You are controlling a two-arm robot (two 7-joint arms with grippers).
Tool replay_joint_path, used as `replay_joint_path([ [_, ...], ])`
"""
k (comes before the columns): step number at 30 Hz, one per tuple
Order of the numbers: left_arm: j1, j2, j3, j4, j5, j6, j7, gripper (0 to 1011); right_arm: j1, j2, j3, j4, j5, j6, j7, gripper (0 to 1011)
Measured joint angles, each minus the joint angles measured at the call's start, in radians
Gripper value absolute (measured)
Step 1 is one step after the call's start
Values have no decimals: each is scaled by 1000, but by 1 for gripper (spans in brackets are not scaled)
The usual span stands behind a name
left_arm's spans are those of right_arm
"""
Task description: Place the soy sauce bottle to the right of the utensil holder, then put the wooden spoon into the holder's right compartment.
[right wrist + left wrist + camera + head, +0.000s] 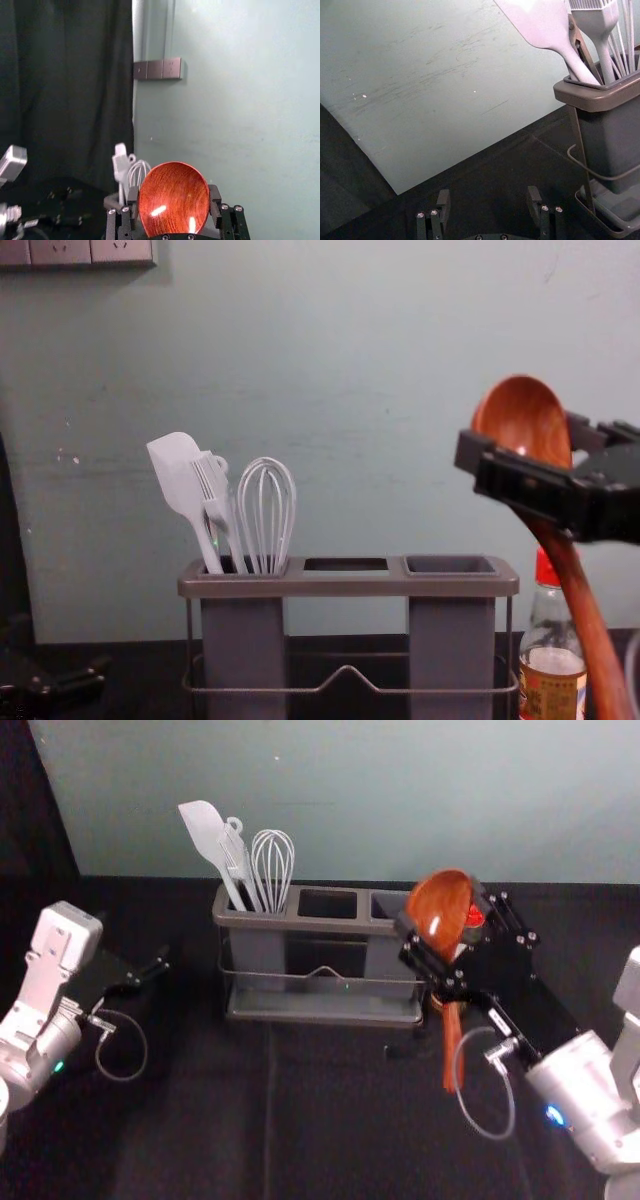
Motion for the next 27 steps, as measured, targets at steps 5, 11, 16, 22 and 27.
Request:
replay_joint_path([
  [5, 0, 0, 0, 0, 0, 0, 0, 1005, 54, -6, -4, 38, 15, -41, -10, 839],
  [11, 0, 0, 0, 0, 0, 0, 0, 1005, 134, 12, -2, 98, 41, -92, 16, 838],
  [16, 0, 0, 0, 0, 0, 0, 0, 1005, 228, 33, -5, 161, 85, -110, 59, 838],
  [22, 0, 0, 0, 0, 0, 0, 0, 1005, 328, 48, -24, 229, 121, -103, 95, 838],
  [27, 0, 0, 0, 0, 0, 0, 0, 1005, 392, 52, -46, 279, 135, -103, 114, 838],
])
